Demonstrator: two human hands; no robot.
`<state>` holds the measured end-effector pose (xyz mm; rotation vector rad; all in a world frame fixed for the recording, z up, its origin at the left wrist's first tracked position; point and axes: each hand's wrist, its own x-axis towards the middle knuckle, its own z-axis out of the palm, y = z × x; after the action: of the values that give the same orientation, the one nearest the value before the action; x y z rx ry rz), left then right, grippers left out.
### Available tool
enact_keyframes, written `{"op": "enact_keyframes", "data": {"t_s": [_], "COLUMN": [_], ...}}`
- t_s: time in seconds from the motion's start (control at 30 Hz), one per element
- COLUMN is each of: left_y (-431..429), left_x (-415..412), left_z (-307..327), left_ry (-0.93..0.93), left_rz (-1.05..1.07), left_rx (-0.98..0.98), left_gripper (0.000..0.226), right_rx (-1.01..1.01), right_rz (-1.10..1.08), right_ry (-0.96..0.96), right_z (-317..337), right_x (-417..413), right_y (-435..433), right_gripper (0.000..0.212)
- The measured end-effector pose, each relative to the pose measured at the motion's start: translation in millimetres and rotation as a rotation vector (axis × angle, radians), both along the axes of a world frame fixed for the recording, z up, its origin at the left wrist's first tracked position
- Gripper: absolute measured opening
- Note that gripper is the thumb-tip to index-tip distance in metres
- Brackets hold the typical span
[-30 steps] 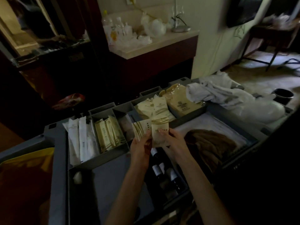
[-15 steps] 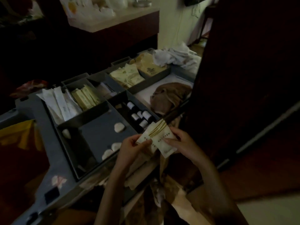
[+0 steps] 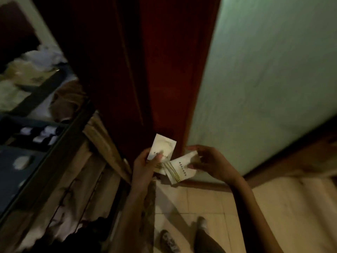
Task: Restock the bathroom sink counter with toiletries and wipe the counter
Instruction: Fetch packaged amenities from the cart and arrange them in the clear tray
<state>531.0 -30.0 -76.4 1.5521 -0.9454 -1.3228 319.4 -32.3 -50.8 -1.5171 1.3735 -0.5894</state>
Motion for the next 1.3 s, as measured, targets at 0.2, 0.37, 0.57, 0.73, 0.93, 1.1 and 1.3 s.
{"op": "enact_keyframes", "data": {"t_s": [0.2, 0.37, 0.57, 0.73, 0.93, 1.1, 1.3], "left_y": [21, 45, 100, 140, 200, 236, 270], "left_x": [-106, -200, -299, -383, -486, -550, -603], "left_z": [18, 18, 24, 25, 29, 22, 18], "left_ry": [0.205, 0.197, 0.255, 0.260, 0.290, 0.254, 0.212], "left_rz": [-0.364, -0.570, -0.601, -0.576, -0.733, -0.839, -1.011], "left_rx": [0.038, 0.013, 0.022, -0.004, 0.003, 0.031, 0.063], "left_gripper": [0.027, 0.024, 0.031, 0.038, 0.023, 0.019, 0.022], "right_rx": [-0.138, -0.254, -0.195, -0.123, -0.106, -0.177, -0.211], "right_rz": [-0.402, -0.750, -1.015, -1.075, -1.228, -1.406, -1.514], "right_ry": [-0.010, -0.065, -0.383, -0.488, -0.449, -0.511, -0.563], "right_z": [7, 14, 17, 10, 9, 11, -6], "right_x": [-86, -154, -226, -288, -377, -442, -477], "right_y": [58, 112, 175, 229, 308, 374, 421], "right_gripper": [0.060, 0.070, 0.051, 0.027, 0.020, 0.023, 0.019]}}
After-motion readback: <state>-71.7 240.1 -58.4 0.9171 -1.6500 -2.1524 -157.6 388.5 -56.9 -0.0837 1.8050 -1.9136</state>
